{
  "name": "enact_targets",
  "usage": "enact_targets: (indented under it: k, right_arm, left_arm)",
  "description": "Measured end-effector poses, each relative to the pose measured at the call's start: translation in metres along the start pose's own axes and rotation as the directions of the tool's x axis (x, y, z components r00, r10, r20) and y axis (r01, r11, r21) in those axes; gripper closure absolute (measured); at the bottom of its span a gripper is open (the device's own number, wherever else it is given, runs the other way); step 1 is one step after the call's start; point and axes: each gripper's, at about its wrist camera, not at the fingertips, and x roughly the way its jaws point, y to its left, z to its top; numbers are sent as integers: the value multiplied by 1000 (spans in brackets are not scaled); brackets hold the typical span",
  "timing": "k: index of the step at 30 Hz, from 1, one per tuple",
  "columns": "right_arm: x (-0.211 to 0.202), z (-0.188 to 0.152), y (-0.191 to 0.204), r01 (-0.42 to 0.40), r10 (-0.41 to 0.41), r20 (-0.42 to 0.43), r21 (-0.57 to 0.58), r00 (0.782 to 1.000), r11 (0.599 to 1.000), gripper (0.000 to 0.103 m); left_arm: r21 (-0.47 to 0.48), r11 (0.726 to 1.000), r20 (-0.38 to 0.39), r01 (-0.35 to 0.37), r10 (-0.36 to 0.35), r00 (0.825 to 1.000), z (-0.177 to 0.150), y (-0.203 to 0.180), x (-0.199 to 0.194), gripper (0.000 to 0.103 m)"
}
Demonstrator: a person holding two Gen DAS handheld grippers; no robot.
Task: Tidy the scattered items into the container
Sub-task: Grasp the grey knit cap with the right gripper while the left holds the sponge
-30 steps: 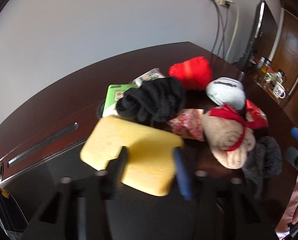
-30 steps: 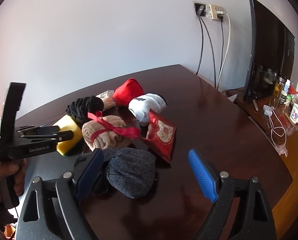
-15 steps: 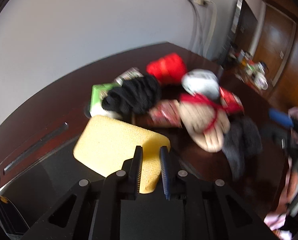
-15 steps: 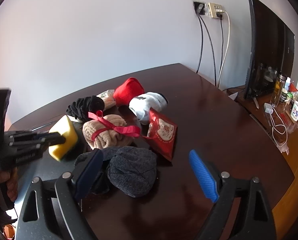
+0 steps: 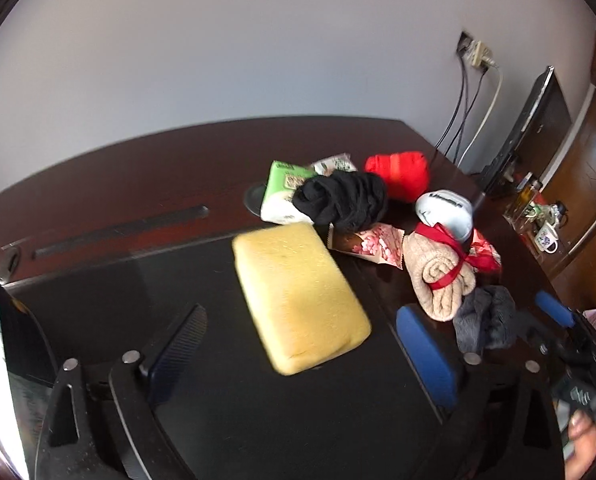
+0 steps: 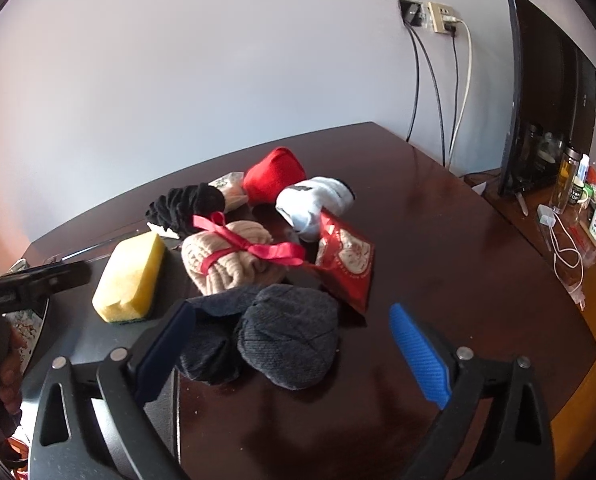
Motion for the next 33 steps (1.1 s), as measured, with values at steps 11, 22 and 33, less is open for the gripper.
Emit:
enact_targets:
  k: [11, 22, 33]
  right_arm:
    - [-7, 1, -16, 4, -4, 8, 25, 1000, 1000, 4]
    - [5, -6, -5, -34, 33, -43, -18, 999, 999, 8]
    - [32, -14, -4, -15, 12, -148, -17, 989, 1000, 54]
  left_arm:
    - [-28, 999, -45, -32, 31, 999, -5, -5, 34, 33]
    - [19, 1000, 48, 8, -9, 999, -3, -9, 8, 39]
    - [42, 998, 136, 40, -45, 990, -2, -10, -29, 39]
